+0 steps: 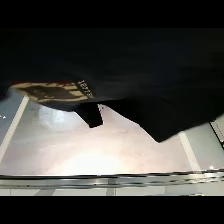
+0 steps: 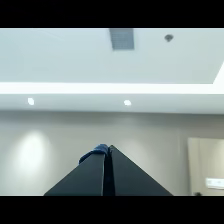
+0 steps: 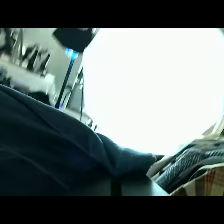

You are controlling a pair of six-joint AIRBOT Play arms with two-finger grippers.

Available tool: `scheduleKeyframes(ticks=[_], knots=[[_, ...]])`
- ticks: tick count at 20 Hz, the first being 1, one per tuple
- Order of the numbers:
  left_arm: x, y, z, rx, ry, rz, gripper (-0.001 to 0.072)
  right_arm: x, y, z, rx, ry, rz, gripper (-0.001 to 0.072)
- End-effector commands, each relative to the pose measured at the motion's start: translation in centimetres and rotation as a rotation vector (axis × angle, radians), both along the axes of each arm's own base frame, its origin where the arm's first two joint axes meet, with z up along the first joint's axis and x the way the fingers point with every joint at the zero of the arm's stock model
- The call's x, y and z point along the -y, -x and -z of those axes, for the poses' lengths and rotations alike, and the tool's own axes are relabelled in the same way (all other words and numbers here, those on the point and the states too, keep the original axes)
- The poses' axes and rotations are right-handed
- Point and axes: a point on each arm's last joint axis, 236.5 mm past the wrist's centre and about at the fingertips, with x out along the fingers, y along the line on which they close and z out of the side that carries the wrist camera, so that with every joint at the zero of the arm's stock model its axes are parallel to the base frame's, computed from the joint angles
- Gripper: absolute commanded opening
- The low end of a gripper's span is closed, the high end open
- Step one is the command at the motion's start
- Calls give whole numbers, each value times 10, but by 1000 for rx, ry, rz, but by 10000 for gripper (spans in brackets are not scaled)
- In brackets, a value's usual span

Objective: Fold the clothes and pants, and hang the long-sleeved shirts on hangers.

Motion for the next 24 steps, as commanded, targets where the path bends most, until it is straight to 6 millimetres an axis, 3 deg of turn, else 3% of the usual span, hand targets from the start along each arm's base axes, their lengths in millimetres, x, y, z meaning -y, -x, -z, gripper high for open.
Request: scheduleKeyframes(ticks=[1, 3, 6, 7, 8, 10, 13, 16, 18, 20, 21, 22, 24], knots=[[7, 26, -24, 55, 3, -162, 13, -3, 25, -31, 127, -9, -6, 18], [-6, -24, -11, -78, -29, -338, 13, 3, -3, -23, 81, -11, 5, 18], [-18, -108, 36, -304, -144, -466, 11, 11, -64, 3, -47, -18, 0, 18], [-13, -136, 56, -367, -189, -454, 12, 12, -91, 22, -123, -23, -13, 18], [-5, -167, 81, -438, -247, -435, 12, 9, -122, 50, -237, -31, -43, 18], [21, -235, 152, -611, -408, -390, 14, -3, -182, 127, -499, -79, -142, 18], [35, -324, 289, -934, -646, -384, 13, 3, -273, 277, -866, -194, -180, 18], [23, -387, 436, -1239, -788, -350, 14, 15, -343, 419, -1072, -297, -143, 19], [20, -418, 518, -1390, -769, -280, 14, 20, -383, 497, -1127, -320, -102, 19], [7, -451, 581, -1509, -672, -299, 13, 26, -426, 550, -1078, -358, -35, 19], [0, -463, 602, -1556, -621, -320, 12, 30, -441, 565, -1048, -379, -5, 19], [-6, -468, 613, -1578, -594, -337, 12, 33, -452, 577, -1036, -408, 16, 19], [-7, -468, 616, -1583, -594, -336, 12, 33, -459, 586, -1048, -434, 20, 19]])
